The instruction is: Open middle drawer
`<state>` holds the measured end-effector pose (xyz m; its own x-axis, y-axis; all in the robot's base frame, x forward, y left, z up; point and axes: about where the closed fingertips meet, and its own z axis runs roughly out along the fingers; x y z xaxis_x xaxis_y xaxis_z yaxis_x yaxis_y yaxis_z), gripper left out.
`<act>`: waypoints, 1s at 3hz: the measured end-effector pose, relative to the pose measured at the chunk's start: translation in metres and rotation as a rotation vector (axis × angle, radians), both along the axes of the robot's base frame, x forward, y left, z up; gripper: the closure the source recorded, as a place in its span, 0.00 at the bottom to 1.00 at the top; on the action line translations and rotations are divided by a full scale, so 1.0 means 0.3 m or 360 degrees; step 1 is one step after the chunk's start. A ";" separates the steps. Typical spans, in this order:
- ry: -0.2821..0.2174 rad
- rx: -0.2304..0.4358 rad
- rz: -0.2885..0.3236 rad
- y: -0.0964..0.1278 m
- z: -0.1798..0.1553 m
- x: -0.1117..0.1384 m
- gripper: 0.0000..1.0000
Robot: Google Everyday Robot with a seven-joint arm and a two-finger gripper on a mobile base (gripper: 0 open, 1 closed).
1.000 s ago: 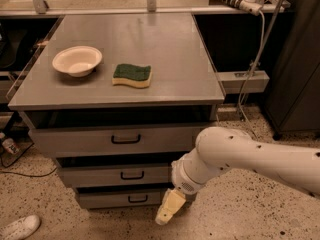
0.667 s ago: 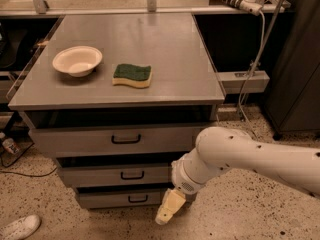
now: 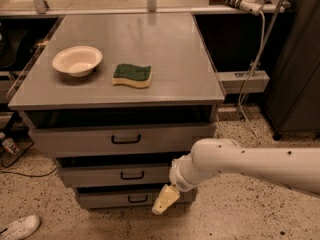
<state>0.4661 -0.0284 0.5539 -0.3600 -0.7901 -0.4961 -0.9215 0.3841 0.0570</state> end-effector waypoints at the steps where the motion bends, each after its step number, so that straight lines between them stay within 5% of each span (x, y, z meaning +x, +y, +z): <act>1: -0.0067 0.0012 -0.0077 0.002 -0.077 0.092 0.00; 3: -0.0060 0.0011 -0.0071 0.025 -0.142 0.108 0.00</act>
Offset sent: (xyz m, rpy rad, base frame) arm 0.0217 0.0000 -0.0194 0.0038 -0.0297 -0.0375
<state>0.4985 -0.0207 0.5114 -0.3756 -0.7702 -0.5155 -0.9051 0.4243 0.0255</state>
